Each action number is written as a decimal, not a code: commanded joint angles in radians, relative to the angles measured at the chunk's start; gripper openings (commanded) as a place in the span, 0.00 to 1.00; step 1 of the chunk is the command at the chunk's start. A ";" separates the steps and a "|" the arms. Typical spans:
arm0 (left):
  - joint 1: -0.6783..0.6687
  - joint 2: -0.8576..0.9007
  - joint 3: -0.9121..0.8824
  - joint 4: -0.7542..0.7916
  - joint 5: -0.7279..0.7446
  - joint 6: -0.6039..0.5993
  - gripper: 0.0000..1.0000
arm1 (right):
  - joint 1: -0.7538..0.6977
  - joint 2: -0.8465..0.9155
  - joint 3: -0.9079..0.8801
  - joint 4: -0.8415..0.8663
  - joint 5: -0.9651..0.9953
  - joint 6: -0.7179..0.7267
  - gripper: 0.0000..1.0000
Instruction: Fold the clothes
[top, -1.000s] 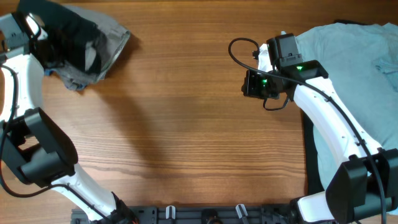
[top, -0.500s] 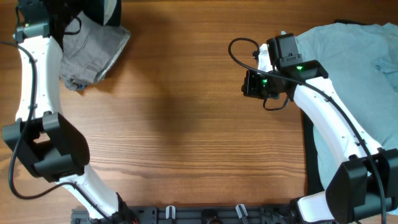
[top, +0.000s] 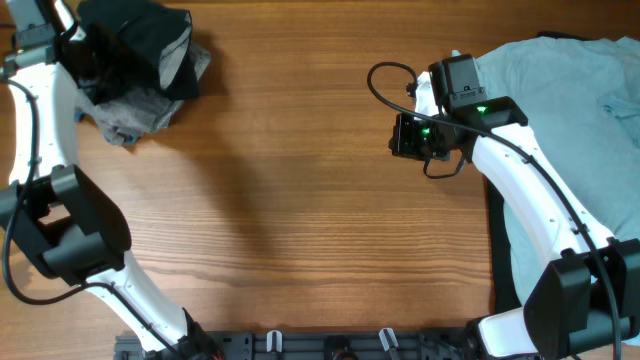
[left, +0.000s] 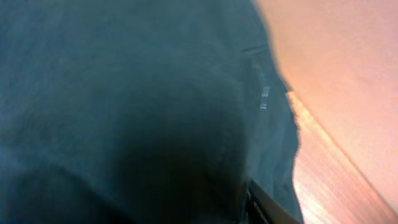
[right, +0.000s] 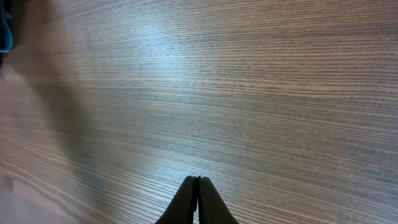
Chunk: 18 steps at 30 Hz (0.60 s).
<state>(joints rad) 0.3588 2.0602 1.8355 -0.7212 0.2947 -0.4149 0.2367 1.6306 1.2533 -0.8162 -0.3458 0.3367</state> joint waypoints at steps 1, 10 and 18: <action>0.066 -0.019 0.016 -0.068 0.001 0.026 0.79 | 0.002 0.000 0.011 -0.003 0.019 0.002 0.06; 0.113 -0.202 0.017 -0.125 0.056 0.130 0.50 | 0.002 0.000 0.011 -0.004 0.037 0.003 0.07; -0.046 -0.025 0.014 -0.004 -0.117 0.250 0.07 | 0.002 0.000 0.011 -0.005 0.036 0.006 0.07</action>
<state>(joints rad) 0.3729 1.8854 1.8462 -0.7467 0.3157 -0.2371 0.2367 1.6306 1.2533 -0.8207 -0.3305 0.3367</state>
